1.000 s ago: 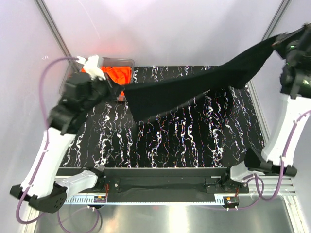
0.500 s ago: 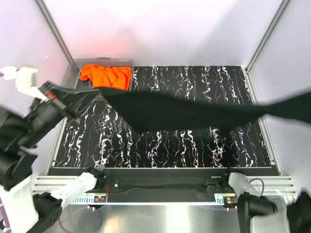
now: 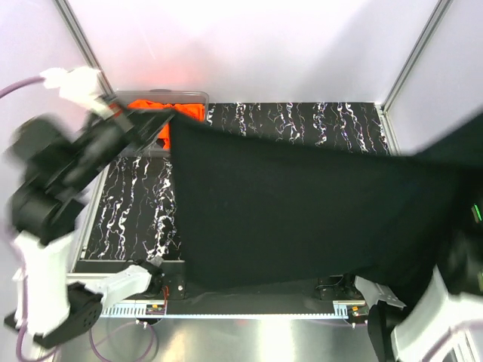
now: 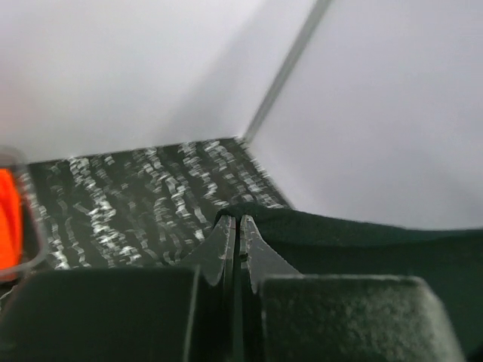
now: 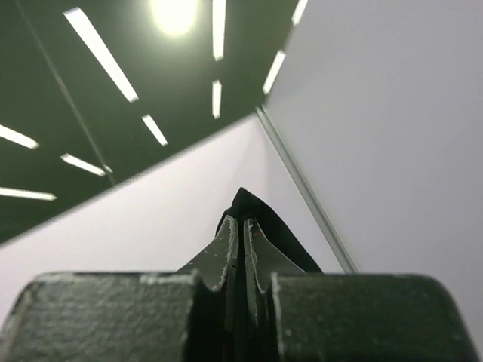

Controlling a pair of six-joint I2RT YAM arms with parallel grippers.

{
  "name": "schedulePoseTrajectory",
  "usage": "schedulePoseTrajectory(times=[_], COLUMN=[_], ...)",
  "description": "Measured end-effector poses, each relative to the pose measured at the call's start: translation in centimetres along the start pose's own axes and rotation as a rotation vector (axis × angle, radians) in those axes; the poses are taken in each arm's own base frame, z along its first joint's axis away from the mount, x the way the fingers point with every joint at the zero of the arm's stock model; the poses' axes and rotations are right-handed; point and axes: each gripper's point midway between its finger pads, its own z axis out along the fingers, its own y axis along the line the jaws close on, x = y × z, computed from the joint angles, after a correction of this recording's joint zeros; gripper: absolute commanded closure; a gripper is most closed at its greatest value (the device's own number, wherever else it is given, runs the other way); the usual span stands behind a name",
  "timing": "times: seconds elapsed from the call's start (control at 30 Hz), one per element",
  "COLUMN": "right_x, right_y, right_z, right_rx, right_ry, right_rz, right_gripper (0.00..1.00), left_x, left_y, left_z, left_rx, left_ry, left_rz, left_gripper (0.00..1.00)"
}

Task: Fold and stack the t-shirts
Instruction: Fold the tshirt

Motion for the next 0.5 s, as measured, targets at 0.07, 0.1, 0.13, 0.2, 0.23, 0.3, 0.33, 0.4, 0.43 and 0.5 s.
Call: schedulePoseTrajectory(times=[0.07,0.1,0.13,0.2,0.23,0.3,0.33,0.4,0.43,0.5], right_x=[6.2,9.9,13.6,21.0,24.8,33.7,37.8,45.0,48.3,53.7], right_y=[-2.1,-3.4,-4.7,-7.6,-9.2,-13.3,-15.5,-19.2,-20.8,-23.5], right_z=[2.0,3.0,3.9,5.0,5.1,4.3,3.2,1.1,0.1,-1.8], right_rx=[0.039,0.061,0.081,0.126,0.147,0.2,0.229,0.272,0.287,0.305], right_ry=[0.084,0.137,0.183,0.286,0.336,0.47,0.542,0.661,0.72,0.811], right_rz=[-0.028,-0.046,-0.06,-0.091,-0.106,-0.149,-0.171,-0.208,-0.222,-0.243], right_gripper=[1.0,1.0,1.0,1.0,1.0,1.0,1.0,1.0,1.0,1.0], left_x=[1.6,2.9,4.1,6.6,8.5,11.9,13.7,17.3,19.6,21.7], left_y=[2.5,4.2,6.2,10.2,13.0,18.1,20.5,24.8,27.3,29.9], left_z=[4.0,6.2,8.3,11.8,13.9,17.4,18.8,21.2,22.7,23.8], left_rx=[-0.057,-0.094,-0.132,-0.205,-0.252,-0.326,-0.357,-0.407,-0.427,-0.452], left_ry=[0.045,0.077,0.106,0.164,0.209,0.282,0.316,0.375,0.404,0.432], left_rz=[0.014,0.02,0.024,0.022,0.014,-0.001,-0.011,-0.037,-0.05,-0.07], left_gripper=[1.0,1.0,1.0,1.0,1.0,1.0,1.0,1.0,1.0,1.0])
